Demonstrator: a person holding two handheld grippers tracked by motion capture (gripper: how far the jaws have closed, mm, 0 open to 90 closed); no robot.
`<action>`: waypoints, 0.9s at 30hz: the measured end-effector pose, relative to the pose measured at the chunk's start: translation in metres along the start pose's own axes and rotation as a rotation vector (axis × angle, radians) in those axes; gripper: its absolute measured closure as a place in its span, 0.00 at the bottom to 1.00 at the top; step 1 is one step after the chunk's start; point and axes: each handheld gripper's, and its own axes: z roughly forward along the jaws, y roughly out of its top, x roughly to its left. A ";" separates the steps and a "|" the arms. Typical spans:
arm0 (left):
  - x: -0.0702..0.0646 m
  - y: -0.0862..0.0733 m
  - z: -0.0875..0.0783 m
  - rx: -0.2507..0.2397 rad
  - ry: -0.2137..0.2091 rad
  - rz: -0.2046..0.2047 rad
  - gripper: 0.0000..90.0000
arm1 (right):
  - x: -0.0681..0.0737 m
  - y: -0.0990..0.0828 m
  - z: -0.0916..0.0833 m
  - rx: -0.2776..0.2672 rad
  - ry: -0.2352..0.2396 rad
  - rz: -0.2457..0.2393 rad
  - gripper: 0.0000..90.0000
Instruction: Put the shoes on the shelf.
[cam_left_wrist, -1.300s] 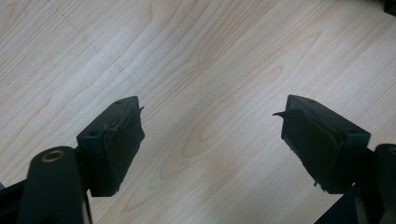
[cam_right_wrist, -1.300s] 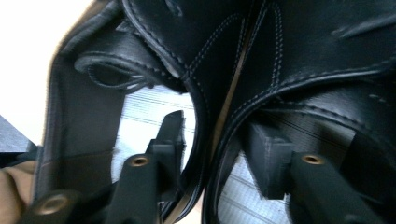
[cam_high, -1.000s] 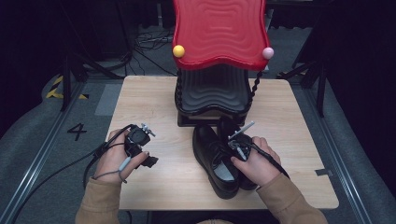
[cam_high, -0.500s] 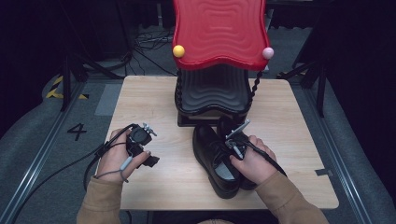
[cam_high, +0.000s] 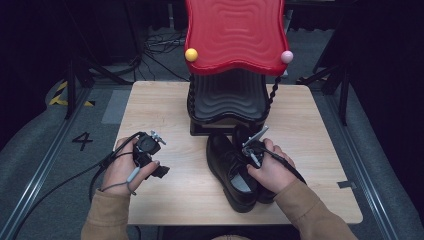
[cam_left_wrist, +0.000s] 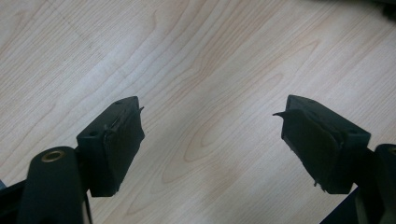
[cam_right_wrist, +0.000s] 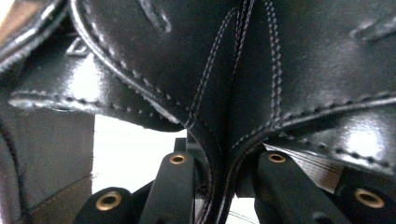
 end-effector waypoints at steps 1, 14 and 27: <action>0.000 0.000 0.000 -0.002 0.000 0.000 0.23 | -0.001 -0.001 0.000 -0.004 0.002 0.001 0.91; 0.004 -0.002 -0.002 -0.012 0.002 -0.007 0.23 | 0.005 -0.009 -0.020 -0.040 0.042 -0.009 0.93; 0.005 -0.003 -0.002 -0.011 0.002 -0.018 0.23 | 0.011 -0.023 -0.067 -0.032 0.033 -0.038 0.92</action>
